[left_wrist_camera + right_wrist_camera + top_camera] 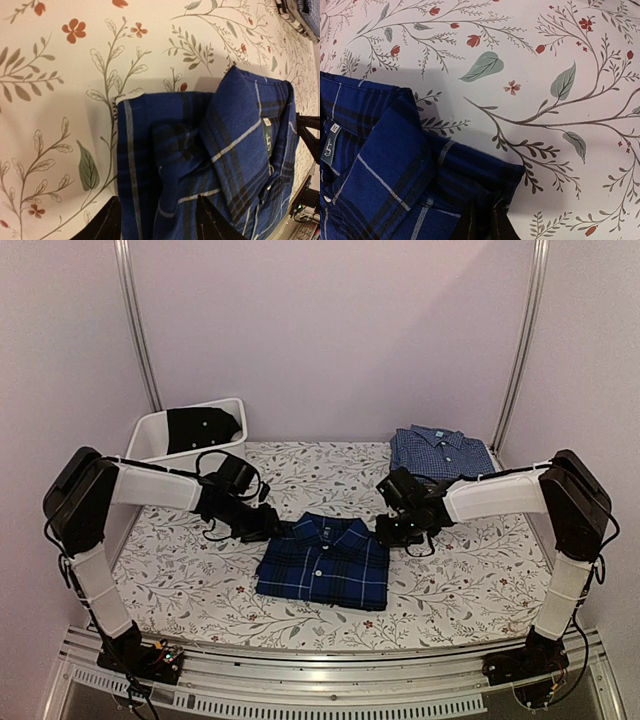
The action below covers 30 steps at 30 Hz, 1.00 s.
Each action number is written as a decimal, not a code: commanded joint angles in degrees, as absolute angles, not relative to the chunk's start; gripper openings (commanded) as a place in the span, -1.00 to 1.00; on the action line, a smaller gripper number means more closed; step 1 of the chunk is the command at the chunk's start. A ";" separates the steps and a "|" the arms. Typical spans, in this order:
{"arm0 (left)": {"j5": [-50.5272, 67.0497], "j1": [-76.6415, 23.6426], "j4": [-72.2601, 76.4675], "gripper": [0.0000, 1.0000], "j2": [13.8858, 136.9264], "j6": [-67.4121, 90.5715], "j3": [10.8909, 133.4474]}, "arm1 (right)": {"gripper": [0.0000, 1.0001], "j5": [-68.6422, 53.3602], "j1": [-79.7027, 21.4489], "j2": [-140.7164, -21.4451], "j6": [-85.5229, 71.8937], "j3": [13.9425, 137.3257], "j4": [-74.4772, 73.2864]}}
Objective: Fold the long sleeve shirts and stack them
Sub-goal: Adjust the square-folded shirt at the center of the board.
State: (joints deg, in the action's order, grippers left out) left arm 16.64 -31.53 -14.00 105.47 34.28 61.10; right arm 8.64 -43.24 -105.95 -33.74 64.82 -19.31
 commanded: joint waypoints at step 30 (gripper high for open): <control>21.77 -39.15 -8.72 -1.00 88.35 45.87 38.26 | -0.76 7.19 -42.45 -106.38 -35.43 60.73 -15.89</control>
